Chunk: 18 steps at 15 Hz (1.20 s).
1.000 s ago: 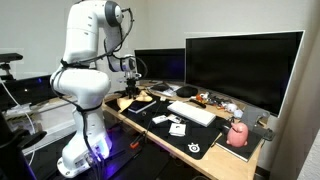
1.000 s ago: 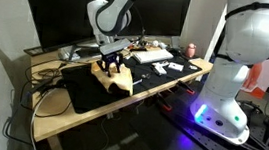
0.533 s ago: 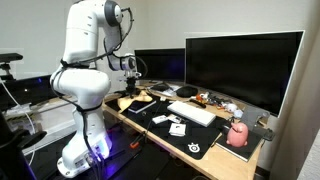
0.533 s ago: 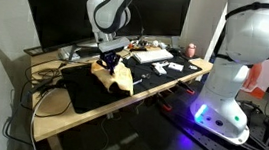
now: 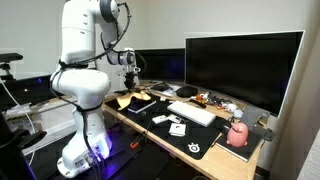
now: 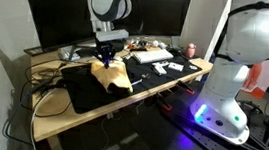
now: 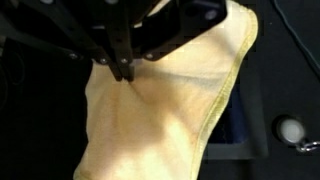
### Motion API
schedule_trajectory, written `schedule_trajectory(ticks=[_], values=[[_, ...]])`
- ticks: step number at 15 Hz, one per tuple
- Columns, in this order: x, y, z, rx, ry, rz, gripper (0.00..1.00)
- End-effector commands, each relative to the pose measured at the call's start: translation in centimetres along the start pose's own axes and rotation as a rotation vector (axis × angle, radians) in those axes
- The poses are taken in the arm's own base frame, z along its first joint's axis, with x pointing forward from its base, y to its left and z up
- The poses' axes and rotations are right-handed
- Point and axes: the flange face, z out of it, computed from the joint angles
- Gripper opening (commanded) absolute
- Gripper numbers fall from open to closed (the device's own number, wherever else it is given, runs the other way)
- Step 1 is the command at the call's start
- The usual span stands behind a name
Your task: Move the towel to the far end of the table on the left
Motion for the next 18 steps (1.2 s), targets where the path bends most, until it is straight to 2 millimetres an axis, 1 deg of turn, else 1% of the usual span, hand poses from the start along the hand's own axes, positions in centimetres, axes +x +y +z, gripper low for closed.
schedule_trajectory(ticks=[1, 9, 10, 11, 14, 15, 16, 18], values=[[-2.0, -0.3, -4.5, 0.017, 0.032, -0.023, 0.00], [-5.1, -2.1, -14.3, 0.029, 0.155, -0.095, 0.00], [-5.3, -2.2, -15.4, 0.032, 0.169, -0.100, 0.00], [-5.5, -2.5, -16.8, 0.038, 0.186, -0.102, 0.00], [-5.9, -3.4, -20.1, 0.049, 0.221, -0.115, 0.00], [-6.0, -3.6, -21.0, 0.044, 0.236, -0.123, 0.00], [-5.6, -3.5, -19.1, 0.050, 0.231, -0.100, 0.01], [-5.7, -3.8, -20.5, 0.055, 0.245, -0.105, 0.01]])
